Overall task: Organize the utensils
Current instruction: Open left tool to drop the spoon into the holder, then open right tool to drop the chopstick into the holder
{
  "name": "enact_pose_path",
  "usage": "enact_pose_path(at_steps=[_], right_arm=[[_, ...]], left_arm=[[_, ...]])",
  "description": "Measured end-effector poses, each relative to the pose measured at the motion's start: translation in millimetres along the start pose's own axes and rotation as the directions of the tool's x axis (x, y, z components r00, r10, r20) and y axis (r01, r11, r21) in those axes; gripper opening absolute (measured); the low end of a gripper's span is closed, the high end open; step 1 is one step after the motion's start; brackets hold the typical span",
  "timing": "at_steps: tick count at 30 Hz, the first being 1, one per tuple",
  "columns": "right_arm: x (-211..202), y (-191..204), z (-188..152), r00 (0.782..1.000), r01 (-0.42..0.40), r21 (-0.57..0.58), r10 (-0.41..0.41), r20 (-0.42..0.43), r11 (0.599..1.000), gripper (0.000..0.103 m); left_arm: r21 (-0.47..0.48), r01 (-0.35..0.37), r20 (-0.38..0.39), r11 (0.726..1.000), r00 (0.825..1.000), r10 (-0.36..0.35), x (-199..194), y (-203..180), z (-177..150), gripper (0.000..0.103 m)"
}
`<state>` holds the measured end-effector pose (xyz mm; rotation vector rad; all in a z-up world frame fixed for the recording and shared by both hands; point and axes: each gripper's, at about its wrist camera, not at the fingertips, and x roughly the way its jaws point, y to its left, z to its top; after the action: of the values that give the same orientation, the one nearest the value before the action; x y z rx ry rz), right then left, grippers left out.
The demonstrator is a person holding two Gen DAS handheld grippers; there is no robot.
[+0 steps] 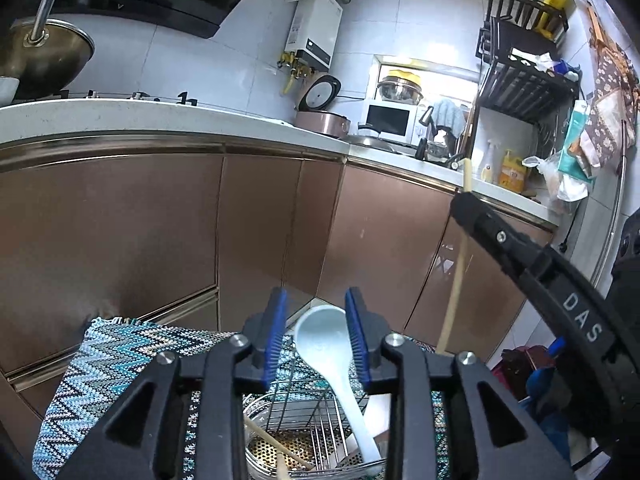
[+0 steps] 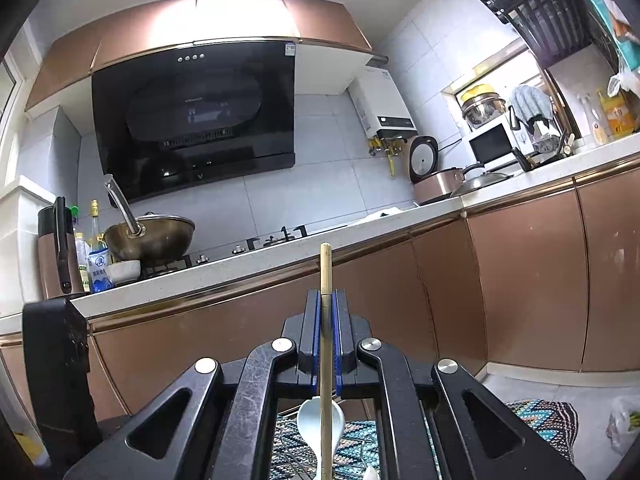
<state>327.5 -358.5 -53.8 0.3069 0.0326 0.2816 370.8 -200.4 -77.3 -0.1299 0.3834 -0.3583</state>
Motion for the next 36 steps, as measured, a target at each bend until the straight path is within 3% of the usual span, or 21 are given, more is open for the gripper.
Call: enact_pose_path(at_steps=[21,36], right_arm=[[30.5,23.6,-20.8,0.999,-0.047,0.022,0.048,-0.02,0.999,0.006],[20.7,37.9,-26.3,0.996,-0.045,-0.03,0.042,-0.082,0.999,0.008]], left_arm=[[-0.078,-0.079,-0.007,0.994,0.997,0.079,-22.3,56.4,1.8,0.029],[-0.113,-0.107,-0.031,0.988,0.994,0.105,-38.2,76.4,-0.8,0.029]])
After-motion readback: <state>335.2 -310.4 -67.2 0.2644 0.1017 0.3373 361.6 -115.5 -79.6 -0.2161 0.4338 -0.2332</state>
